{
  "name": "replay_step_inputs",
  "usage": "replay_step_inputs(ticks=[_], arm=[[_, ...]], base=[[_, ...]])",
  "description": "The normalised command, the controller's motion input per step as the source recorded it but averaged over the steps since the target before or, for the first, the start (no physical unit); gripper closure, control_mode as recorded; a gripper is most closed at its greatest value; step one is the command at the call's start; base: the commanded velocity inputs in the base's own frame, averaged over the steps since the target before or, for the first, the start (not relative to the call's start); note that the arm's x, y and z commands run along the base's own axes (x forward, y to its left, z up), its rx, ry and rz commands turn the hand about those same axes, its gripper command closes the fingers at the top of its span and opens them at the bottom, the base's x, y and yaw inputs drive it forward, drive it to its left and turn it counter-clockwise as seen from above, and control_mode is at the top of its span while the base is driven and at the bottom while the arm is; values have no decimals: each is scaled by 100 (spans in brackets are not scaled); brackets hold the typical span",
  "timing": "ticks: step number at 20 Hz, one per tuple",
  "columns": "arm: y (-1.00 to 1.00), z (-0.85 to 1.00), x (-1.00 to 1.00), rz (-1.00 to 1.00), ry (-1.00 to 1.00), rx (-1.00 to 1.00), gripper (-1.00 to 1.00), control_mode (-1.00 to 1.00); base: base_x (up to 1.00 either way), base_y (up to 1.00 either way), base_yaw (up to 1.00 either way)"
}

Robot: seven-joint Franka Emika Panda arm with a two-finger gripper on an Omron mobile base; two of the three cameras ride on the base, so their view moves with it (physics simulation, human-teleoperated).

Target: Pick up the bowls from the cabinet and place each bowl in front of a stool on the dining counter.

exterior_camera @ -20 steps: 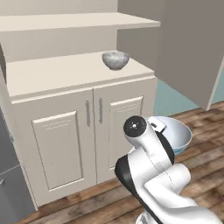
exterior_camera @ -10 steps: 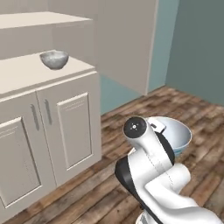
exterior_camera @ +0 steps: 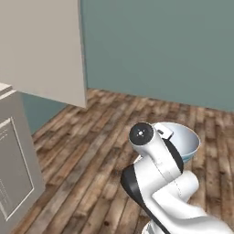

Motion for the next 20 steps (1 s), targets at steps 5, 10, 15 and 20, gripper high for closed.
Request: replay_step_inputs(ticks=[5,10,15,20], arm=[[0,0,0,0,0,0,100,100],[0,0,0,0,0,0,100,100],[0,0,0,0,0,0,100,100],[0,0,0,0,0,0,100,100]], base=[[0,-45,-73],[0,-34,-65],[29,0,-30],[84,-27,-10]])
